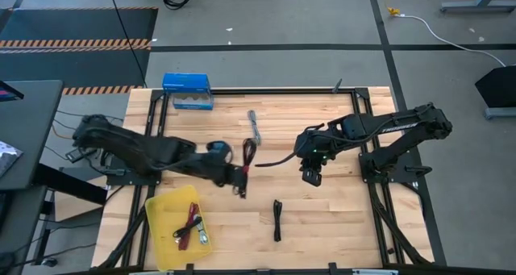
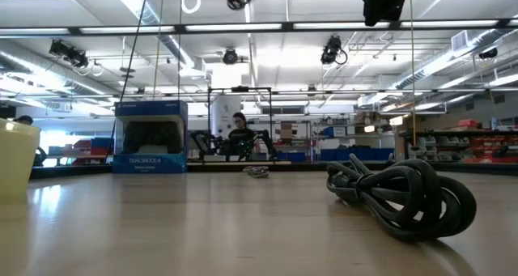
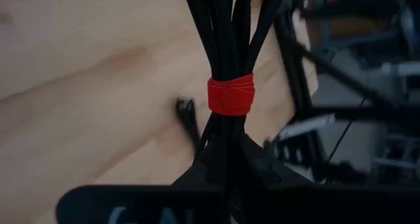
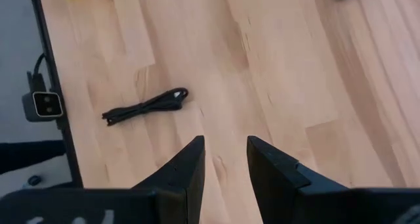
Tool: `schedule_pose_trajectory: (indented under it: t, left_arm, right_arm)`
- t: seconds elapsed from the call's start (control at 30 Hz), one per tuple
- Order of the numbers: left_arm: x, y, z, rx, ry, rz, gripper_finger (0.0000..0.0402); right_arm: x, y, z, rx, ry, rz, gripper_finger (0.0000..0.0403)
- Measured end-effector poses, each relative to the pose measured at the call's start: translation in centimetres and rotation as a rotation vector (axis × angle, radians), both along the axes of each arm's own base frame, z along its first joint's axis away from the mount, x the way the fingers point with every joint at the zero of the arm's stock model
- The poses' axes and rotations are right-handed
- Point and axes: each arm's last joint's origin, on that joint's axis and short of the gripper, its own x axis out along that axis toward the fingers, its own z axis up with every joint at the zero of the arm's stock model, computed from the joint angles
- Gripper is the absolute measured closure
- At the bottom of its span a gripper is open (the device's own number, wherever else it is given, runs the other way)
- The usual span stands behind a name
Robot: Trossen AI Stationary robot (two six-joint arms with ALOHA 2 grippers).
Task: Pick and place USB-C Cables
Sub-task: Put the left black charger cable into the yellow bin
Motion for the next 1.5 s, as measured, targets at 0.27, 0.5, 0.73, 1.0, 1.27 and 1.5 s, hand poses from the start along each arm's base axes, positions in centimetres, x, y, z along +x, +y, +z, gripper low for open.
schedule_pose_trajectory:
  t: [0.27,0.5,0.73,1.0,1.27,1.5]
  left_arm:
    - [-5.1,-3.0,-0.2,0.021,0.241,-0.28,0.0387]
    - [-8.2,-5.3,-1.0,0.031,0.425,-0.472,0.0382]
    - [-10.7,-6.9,-1.4,0.138,0.519,-0.628,0.0383]
    - [-12.6,-8.3,-1.5,0.216,0.53,-0.771,0.0383]
    - [-14.4,-9.3,-1.7,0.263,0.565,-0.85,0.0383]
    - [-15.8,-10.2,-1.7,0.358,0.537,-1.033,0.0383]
  right_arm:
    - [0.2,0.0,0.1,0.013,-0.026,-0.024,0.0283]
    - [0.4,0.1,0.2,0.035,-0.041,-0.054,0.0283]
    - [0.4,0.1,0.2,0.042,-0.039,-0.066,0.0283]
    - [0.4,0.1,0.2,0.042,-0.039,-0.067,0.0283]
    - [0.4,0.1,0.2,0.047,-0.038,-0.074,0.0283]
    - [0.4,0.1,0.2,0.047,-0.037,-0.075,0.0283]
